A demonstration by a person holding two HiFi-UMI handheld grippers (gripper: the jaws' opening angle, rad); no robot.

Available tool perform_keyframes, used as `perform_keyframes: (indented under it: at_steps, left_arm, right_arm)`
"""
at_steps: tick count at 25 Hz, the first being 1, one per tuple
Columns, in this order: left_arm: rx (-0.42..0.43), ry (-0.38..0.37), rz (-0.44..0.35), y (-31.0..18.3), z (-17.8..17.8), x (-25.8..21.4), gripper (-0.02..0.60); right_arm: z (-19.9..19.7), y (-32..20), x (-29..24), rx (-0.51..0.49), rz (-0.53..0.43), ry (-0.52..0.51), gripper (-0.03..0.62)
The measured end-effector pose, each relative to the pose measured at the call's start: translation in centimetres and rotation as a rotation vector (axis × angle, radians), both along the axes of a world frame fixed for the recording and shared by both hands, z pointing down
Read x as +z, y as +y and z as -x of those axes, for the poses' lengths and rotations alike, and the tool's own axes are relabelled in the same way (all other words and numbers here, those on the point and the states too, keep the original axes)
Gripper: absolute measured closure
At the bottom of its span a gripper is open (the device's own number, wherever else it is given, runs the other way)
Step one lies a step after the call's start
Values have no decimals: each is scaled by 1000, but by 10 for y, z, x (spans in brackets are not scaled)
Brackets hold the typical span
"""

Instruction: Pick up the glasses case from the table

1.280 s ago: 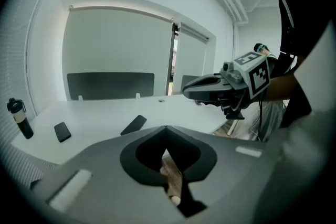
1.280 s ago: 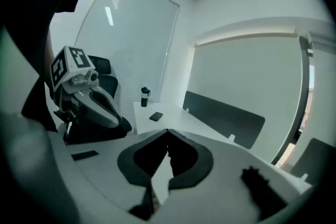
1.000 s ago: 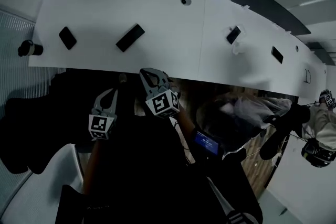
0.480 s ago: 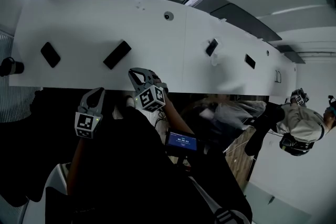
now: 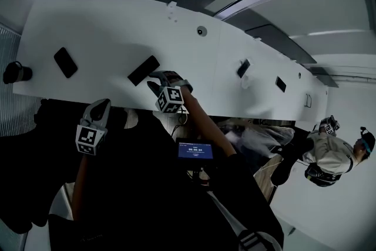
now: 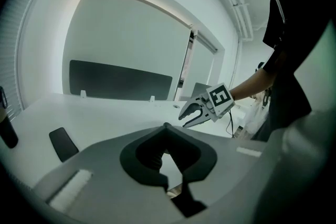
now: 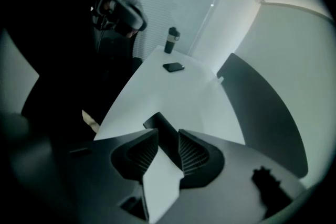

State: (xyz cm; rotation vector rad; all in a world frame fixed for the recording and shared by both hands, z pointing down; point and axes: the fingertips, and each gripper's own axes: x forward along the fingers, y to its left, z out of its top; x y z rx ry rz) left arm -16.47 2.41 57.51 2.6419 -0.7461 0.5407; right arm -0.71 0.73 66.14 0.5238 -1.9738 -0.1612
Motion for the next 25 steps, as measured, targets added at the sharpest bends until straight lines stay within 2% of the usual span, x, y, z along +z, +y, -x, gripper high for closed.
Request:
perform_keyframes:
  at_steps: [4, 7, 11, 15, 25]
  left_arm:
    - [-123, -3, 22, -6, 11, 2, 574]
    - [-181, -22, 40, -3, 15, 7, 574]
    - [-245, -43, 51, -4, 19, 8, 574]
    - [-316, -53, 50, -10, 30, 7, 574]
    - [-464, -76, 58, -9, 55, 11, 574]
  right_arm:
    - [1, -5, 30, -240, 55, 142, 430]
    - [-2, -13, 45, -362, 91, 222, 393]
    - [-10, -32, 59, -502, 75, 315, 359]
    - [-11, -42, 75, -588, 105, 373, 333]
    - [1, -44, 95, -723, 216, 381, 313]
